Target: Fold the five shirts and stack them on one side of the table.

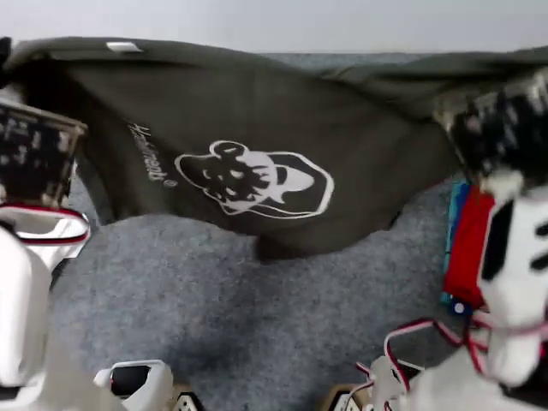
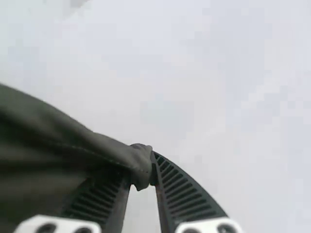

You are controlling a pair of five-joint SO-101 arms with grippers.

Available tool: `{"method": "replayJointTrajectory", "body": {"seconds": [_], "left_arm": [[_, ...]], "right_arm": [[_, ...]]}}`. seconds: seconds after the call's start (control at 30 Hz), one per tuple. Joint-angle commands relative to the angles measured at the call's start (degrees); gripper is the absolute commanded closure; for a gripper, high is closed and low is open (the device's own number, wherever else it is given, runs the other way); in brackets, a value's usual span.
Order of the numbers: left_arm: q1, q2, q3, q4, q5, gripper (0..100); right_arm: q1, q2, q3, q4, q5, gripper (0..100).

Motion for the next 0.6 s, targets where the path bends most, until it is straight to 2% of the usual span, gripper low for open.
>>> {"method": "replayJointTrajectory", "body": {"seconds": [0.0,0.37,0.47,0.57], "left_arm": [[-0.09,-0.97,-4.26,2.20,-3.16,99],[-0.35,-0.97,-18.77,12.04,-3.34,99],[-0.35,-0.97,-22.64,15.21,-3.34,99],[-0.35,-0.97,-25.63,17.41,-3.34,99]], "right_arm": [[0.84,-3.12,-2.99,-4.26,1.41,98.8],[0.84,-13.58,-2.90,-6.37,11.52,98.8],[0.92,-14.99,-2.90,-10.59,13.36,98.8],[3.91,-15.34,-2.90,-14.02,13.98,98.8]]}}
